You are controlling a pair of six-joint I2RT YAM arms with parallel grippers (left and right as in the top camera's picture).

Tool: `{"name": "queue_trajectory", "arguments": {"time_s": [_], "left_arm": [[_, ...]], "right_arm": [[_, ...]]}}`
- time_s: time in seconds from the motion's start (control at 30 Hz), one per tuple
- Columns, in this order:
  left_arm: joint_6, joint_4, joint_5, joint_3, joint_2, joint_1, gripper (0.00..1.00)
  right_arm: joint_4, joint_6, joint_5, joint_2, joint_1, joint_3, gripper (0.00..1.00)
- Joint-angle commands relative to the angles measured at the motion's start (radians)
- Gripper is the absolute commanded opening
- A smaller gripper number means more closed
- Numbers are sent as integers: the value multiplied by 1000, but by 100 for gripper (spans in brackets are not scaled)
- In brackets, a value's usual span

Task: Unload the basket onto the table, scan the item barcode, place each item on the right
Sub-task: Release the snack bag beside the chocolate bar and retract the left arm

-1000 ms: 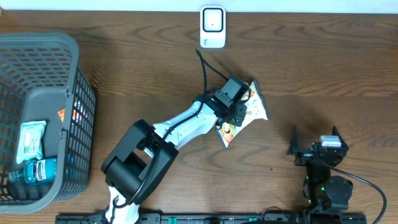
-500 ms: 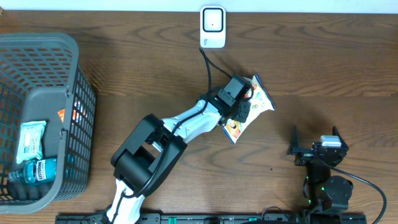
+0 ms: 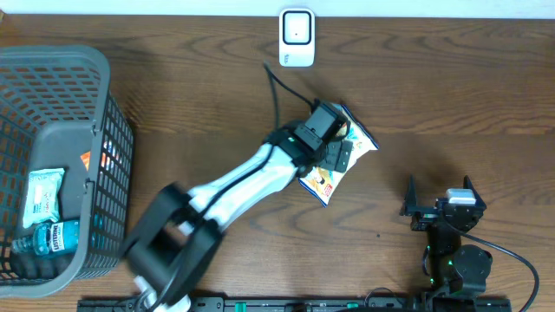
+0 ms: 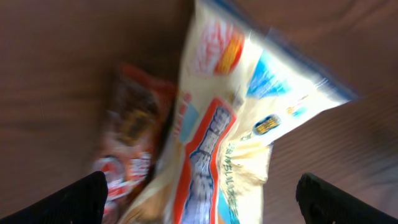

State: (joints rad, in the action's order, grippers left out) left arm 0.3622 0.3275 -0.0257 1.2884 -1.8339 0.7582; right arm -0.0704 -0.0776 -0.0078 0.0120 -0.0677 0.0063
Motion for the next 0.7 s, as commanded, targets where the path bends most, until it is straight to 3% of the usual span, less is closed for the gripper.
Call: {"name": "queue_trajectory", "arguments": {"time_s": [0.0,0.23,0.67], "left_arm": [[-3,56,167,3,154,-14,97],[-14,181,309,3,415,-89,98],[-29,278,308,3,768,-422,98]], "right_arm": [[-4,-9,2,-4,8,-1,99],[-4,-9,2,-4,8,-1,99],[-4,-9,2,-4,8,-1,99]]}}
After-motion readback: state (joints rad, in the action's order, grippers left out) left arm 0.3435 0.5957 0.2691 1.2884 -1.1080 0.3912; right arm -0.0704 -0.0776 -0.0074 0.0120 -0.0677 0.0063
